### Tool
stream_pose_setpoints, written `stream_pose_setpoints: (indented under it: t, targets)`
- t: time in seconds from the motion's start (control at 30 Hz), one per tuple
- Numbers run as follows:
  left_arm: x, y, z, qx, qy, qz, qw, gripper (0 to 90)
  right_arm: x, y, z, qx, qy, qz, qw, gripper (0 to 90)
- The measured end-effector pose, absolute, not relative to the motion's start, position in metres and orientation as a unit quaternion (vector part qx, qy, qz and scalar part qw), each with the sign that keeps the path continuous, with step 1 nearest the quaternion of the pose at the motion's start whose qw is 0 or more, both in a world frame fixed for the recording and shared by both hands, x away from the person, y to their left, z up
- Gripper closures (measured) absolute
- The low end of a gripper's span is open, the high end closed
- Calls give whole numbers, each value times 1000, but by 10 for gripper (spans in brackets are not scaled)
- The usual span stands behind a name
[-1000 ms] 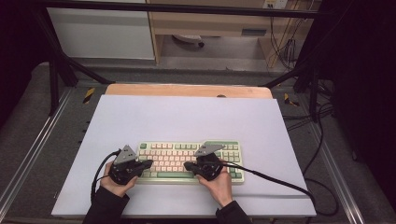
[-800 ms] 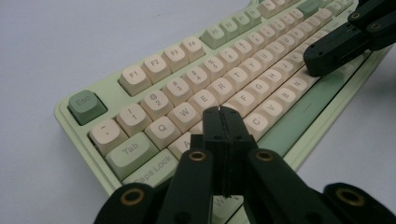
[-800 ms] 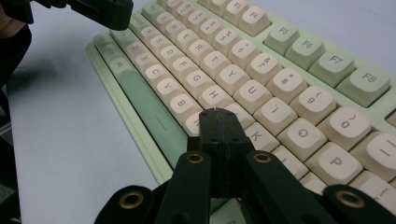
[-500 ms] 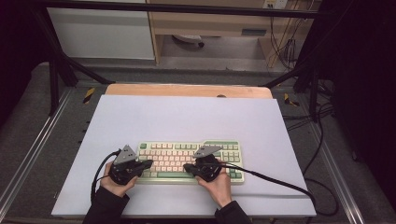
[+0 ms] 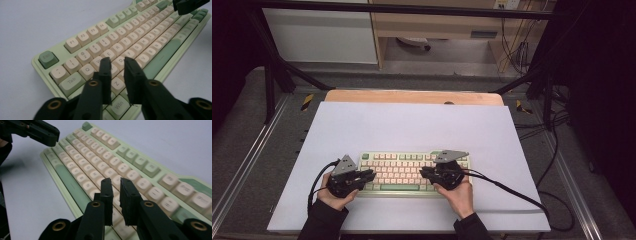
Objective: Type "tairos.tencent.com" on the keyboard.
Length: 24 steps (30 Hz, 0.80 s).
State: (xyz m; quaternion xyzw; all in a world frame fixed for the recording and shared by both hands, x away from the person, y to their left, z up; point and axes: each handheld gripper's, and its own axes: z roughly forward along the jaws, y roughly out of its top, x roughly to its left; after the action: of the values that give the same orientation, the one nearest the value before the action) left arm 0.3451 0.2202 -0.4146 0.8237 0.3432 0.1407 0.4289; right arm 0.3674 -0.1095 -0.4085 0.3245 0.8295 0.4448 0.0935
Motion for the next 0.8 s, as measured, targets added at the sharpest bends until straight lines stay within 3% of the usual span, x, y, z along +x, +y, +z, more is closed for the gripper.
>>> stream_pose_setpoints:
  t: [0.2,0.53,0.67,0.8]
  targets:
    - [345,224,-414,824,340,154,426,500,365,-143,-406,346,819,445,112,577]
    - [338,250,-417,816,348,159,433,217,357,-201,-412,380,798,445,146,173]
    - [336,258,-421,821,349,156,424,136,356,-217,-418,394,793,443,141,66]
    - [334,265,-424,821,348,155,424,107,353,-229,-425,397,793,441,139,52]
